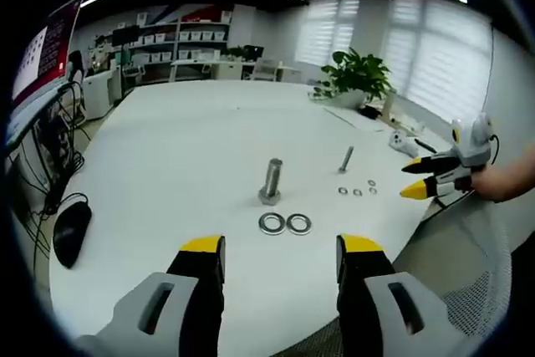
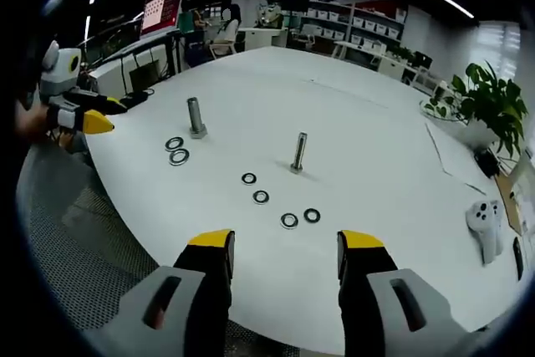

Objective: Place the washer onto the threaded stud by aligning its center hole with the stud, sliding it down to the base, and recovering from edge contact or off-axis alignment until the washer reaches the visible bottom stop.

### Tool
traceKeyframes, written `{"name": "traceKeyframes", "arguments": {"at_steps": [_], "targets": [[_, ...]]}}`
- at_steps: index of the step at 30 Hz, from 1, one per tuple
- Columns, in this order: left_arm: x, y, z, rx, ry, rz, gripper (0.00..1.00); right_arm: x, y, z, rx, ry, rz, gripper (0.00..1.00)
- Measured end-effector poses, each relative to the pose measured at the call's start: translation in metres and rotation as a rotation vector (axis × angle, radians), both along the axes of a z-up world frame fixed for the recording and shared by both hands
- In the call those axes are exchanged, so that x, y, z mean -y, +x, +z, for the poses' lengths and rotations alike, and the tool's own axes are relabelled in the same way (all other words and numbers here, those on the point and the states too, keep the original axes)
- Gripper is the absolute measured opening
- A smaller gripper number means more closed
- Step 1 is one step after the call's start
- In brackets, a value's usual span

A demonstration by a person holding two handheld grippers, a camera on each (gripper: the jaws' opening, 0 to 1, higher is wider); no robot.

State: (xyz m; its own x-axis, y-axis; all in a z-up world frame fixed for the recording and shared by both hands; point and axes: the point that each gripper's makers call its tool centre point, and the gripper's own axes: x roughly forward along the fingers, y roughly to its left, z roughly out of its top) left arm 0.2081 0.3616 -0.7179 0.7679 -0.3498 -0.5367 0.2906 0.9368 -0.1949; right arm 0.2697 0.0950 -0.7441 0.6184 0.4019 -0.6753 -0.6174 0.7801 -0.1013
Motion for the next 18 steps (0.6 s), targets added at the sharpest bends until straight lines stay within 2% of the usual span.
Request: {"name": "traceKeyframes", "arguments": {"at_steps": [18], "targets": [[-0.0009,-0.0007,0.0001,0.005,0.025,-0.004,0.52,-0.0006,-0.0005,-0.0009,0.001,-0.007,0.011,0.52]]}}
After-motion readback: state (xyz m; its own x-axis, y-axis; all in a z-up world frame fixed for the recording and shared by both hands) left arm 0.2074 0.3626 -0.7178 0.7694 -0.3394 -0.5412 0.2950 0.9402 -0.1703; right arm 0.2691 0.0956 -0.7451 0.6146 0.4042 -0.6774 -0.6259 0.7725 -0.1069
